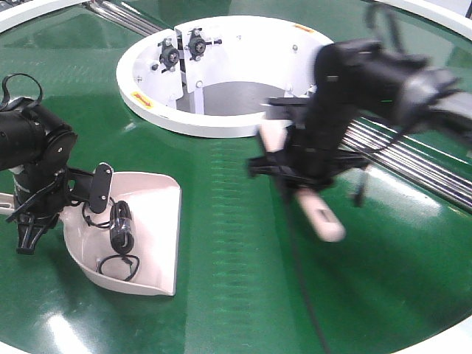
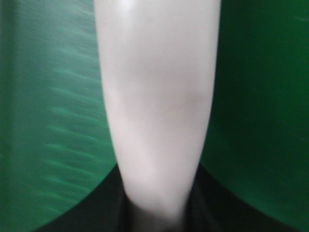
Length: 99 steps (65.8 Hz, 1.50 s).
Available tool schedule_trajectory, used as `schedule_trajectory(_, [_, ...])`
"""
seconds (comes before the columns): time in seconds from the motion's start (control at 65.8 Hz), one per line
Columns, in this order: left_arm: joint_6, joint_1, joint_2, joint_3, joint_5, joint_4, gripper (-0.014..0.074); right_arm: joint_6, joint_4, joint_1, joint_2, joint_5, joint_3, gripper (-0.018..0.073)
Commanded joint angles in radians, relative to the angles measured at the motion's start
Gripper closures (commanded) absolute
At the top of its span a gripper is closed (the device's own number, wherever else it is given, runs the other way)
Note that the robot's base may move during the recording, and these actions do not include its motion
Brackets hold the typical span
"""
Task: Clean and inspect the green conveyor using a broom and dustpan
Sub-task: 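Move the brush back away from the dustpan and lower it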
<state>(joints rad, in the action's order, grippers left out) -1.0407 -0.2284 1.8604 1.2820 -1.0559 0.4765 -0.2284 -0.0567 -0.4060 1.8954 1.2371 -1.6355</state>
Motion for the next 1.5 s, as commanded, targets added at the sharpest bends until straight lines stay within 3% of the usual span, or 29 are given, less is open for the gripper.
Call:
schedule_trajectory(0.0, [0.017, -0.005, -0.046, 0.029, -0.004, 0.023, 0.0603, 0.086, 0.001, 0.065, -0.105, 0.046, 0.061, 0.0543])
schedule_trajectory(0.258, [0.017, -0.005, -0.046, 0.029, -0.004, 0.023, 0.0603, 0.175, -0.005, 0.172, -0.192, -0.058, 0.288, 0.0540])
schedule_trajectory(0.501, [0.017, -0.005, -0.046, 0.029, -0.004, 0.023, 0.0603, 0.179, -0.013, 0.183, -0.196, -0.179, 0.433, 0.0536])
schedule_trajectory(1.094, [0.017, -0.005, -0.046, 0.029, -0.003, 0.022, 0.0603, 0.222, -0.033, 0.183, -0.119, -0.187, 0.469, 0.0524])
schedule_trajectory(1.488, [0.019, -0.005, -0.046, 0.029, 0.013, 0.024, 0.0599, 0.222, -0.034, 0.183, -0.119, -0.186, 0.469, 0.0467])
